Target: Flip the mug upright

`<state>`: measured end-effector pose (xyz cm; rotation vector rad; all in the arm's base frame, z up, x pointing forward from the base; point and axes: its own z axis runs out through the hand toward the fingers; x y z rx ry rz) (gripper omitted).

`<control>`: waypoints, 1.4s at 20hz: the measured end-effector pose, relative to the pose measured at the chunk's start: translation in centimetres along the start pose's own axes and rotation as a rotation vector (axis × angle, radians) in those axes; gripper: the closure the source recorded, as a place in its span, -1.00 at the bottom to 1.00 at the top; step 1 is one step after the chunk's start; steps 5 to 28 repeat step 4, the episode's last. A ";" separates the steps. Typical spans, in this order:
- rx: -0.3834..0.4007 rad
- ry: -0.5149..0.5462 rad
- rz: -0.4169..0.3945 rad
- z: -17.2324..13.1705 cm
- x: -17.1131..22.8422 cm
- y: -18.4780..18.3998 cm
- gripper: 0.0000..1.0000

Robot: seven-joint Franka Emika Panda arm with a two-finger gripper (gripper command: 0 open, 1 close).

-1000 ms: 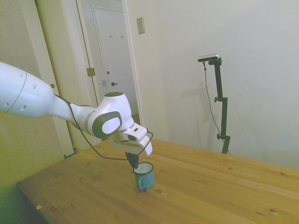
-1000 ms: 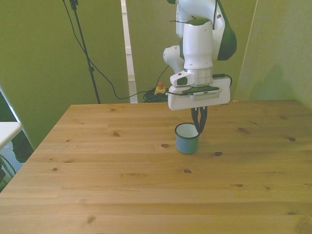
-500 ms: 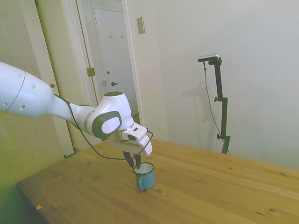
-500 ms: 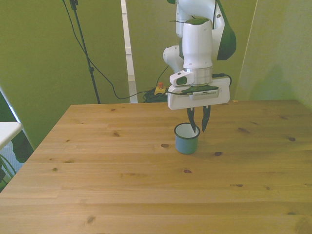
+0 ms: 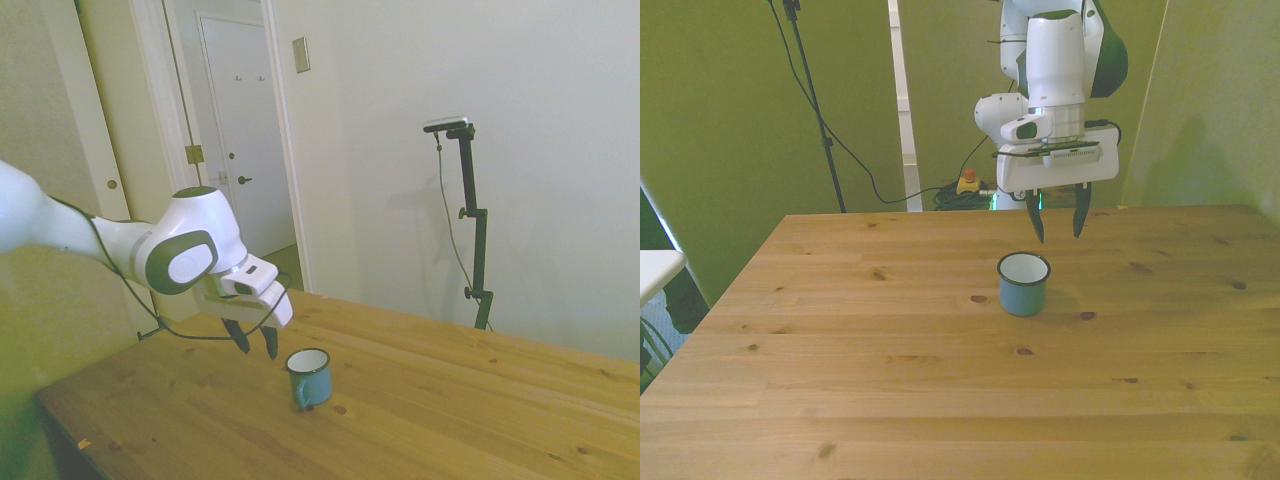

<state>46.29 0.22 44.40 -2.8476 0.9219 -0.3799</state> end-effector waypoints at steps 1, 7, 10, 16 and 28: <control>0.003 0.011 -0.014 -0.4 -1.3 0.1 -1.00; 0.004 0.035 -0.042 -1.5 -4.8 0.6 -1.00; 0.004 0.035 -0.042 -1.5 -4.8 0.6 -1.00; 0.004 0.035 -0.042 -1.5 -4.8 0.6 -1.00; 0.004 0.035 -0.042 -1.5 -4.8 0.6 -1.00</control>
